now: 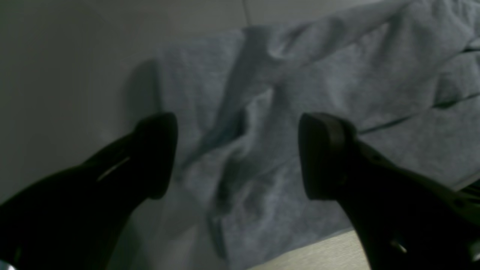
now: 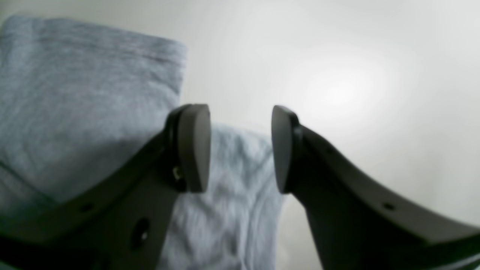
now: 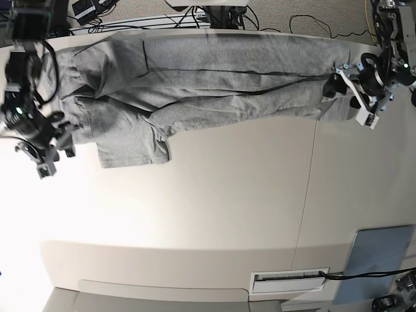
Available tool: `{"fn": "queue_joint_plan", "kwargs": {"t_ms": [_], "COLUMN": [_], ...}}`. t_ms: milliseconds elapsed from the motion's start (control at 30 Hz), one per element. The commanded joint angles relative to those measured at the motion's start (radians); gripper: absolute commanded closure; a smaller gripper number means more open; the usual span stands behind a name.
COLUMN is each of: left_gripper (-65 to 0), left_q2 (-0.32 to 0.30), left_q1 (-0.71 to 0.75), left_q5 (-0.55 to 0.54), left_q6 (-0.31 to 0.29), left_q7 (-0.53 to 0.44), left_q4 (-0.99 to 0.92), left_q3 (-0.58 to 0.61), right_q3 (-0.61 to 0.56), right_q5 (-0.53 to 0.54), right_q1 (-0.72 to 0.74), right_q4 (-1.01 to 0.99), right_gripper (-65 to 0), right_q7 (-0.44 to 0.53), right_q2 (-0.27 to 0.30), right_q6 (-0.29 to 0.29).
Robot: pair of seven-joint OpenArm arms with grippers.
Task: Fold the T-shirt properly
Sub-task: 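Grasp the loose sleeve end with the right gripper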
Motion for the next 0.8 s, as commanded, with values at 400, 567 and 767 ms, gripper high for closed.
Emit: {"fn": "queue_joint_plan", "kwargs": {"t_ms": [400,567,767], "left_gripper": [-49.8,-49.8,-49.8], "left_q2": [-0.004,-0.004,-0.004], "left_q1": [-0.005,-0.005,-0.005], "left_q5": [0.024,0.024,0.024], "left_q6": [-0.003,-0.003,-0.003], "left_q7": [-0.016,-0.034,-0.041], "left_q4": [0.016,0.016,0.016], "left_q3": [-0.008,-0.008,-0.008], "right_q3": [-0.127,-0.127,-0.127], "right_q5": [0.009,0.005,0.002], "right_q1": [0.354,0.346,0.333], "right_q4": [-0.419,-0.444,-0.444], "right_gripper": [-26.6,-25.8,-11.3], "right_q7": [-0.157,-0.170,-0.207], "right_q2": [-0.164,-0.167,-0.166], "right_q6": [-0.018,-0.016,-0.016]}}
